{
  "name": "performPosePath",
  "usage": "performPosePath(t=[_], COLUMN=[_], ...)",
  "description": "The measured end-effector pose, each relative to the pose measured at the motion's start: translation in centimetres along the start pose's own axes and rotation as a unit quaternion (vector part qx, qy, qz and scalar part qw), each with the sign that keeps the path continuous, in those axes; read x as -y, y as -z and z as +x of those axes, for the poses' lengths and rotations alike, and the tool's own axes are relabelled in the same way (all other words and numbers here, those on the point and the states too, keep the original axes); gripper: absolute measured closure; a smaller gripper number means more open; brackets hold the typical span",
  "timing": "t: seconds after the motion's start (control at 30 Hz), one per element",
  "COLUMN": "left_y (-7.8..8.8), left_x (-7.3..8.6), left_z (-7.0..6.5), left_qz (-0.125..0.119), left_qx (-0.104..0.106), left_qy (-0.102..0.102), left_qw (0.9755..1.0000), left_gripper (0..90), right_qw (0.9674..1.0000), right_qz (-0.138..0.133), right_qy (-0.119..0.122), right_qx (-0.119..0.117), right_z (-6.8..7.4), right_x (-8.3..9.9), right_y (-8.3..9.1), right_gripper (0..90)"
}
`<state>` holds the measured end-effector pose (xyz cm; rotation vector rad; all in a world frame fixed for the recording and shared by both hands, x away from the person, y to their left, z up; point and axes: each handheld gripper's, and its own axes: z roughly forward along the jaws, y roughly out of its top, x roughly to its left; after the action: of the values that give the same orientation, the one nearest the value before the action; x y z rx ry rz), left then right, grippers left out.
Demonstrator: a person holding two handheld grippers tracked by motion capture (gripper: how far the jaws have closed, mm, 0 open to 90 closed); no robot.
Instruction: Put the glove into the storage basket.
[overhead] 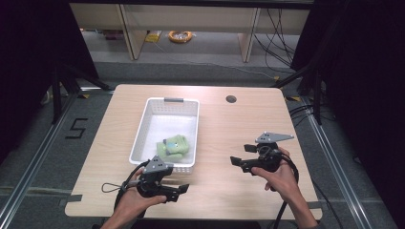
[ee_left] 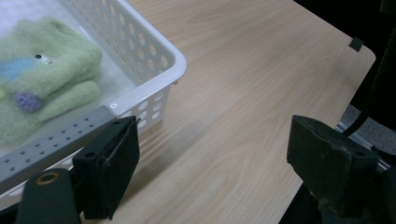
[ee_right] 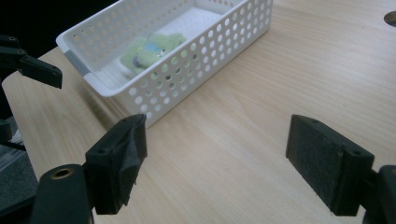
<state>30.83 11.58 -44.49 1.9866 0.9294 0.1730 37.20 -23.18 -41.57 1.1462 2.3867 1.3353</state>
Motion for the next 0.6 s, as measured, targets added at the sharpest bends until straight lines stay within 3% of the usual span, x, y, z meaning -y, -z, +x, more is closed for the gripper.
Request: performPosePath(t=[0.03, 0.07, 0.13, 0.2, 0.23, 0.27, 0.3, 0.33, 0.37, 0.4, 0.43, 0.47, 0.5, 0.53, 0.57, 0.6], left_y=[0.1, -0.1, -0.1, 0.0, -0.1, -0.1, -0.1, -0.2, -0.2, -0.1, -0.2, -0.2, -0.1, -0.2, -0.2, -0.3], left_x=[0.0, 0.2, 0.3, 0.5, 0.6, 0.6, 0.7, 0.8, 0.9, 0.9, 1.0, 1.1, 1.1, 1.2, 1.3, 1.4], left_z=[0.2, 0.1, 0.1, 0.1, 0.0, 0.2, 0.1, -0.1, -0.2, -0.1, -0.3, -0.4, -0.3, -0.3, -0.5, -0.6], left_qz=[0.005, -0.001, 0.001, 0.006, 0.002, 0.009, 0.008, 0.007, 0.004, 0.012, 0.004, 0.001, 0.008, 0.007, 0.002, 0.002], left_qx=[0.001, 0.006, 0.004, 0.004, 0.005, 0.006, 0.005, 0.003, 0.003, 0.004, 0.003, 0.003, 0.007, 0.010, 0.005, 0.008], left_qy=[-0.014, 0.003, 0.002, -0.007, -0.001, -0.012, -0.009, 0.000, 0.000, -0.011, -0.001, 0.000, -0.009, -0.009, -0.002, -0.001], left_qw=[0.9999, 1.0000, 1.0000, 1.0000, 1.0000, 0.9999, 0.9999, 1.0000, 1.0000, 0.9999, 1.0000, 1.0000, 0.9999, 0.9999, 1.0000, 1.0000], left_gripper=[16.7, 16.7, 16.7, 16.7, 16.7, 16.7, 16.7, 16.7, 16.7, 16.7, 16.7, 16.7, 16.7, 16.7, 16.7, 16.7], right_qw=[0.9999, 0.9998, 0.9999, 0.9998, 0.9999, 0.9997, 0.9997, 1.0000, 0.9998, 0.9999, 0.9999, 0.9997, 0.9999, 0.9998, 0.9999, 0.9997], right_qz=[-0.003, 0.005, -0.004, 0.002, 0.000, 0.000, 0.004, 0.000, 0.004, 0.003, -0.003, 0.003, -0.006, -0.001, -0.010, -0.002], right_qy=[-0.006, -0.014, -0.009, -0.019, -0.007, -0.019, -0.018, 0.001, -0.016, -0.008, -0.004, -0.018, 0.002, -0.008, 0.007, -0.010], right_qx=[-0.009, -0.011, -0.008, -0.006, -0.007, -0.013, -0.013, -0.006, -0.007, -0.009, -0.012, -0.016, -0.008, -0.016, -0.012, -0.021], right_z=[0.0, 0.2, 0.1, 0.2, 0.0, 0.2, 0.2, 0.0, 0.3, 0.3, 0.3, 0.6, 0.4, 0.7, 0.6, 0.9], right_x=[0.1, 0.3, 0.6, 0.9, 1.0, 1.1, 1.2, 1.3, 1.4, 1.4, 1.5, 1.6, 1.7, 1.8, 1.9, 2.1], right_y=[-0.1, 0.0, -0.1, 0.0, -0.1, -0.1, -0.1, -0.1, -0.1, -0.1, -0.1, 0.0, 0.0, 0.0, -0.1, 0.0], right_gripper=[21.3, 21.4, 21.4, 21.4, 21.4, 21.5, 21.5, 21.5, 21.5, 21.5, 21.5, 21.5, 21.5, 21.4, 21.4, 21.4])
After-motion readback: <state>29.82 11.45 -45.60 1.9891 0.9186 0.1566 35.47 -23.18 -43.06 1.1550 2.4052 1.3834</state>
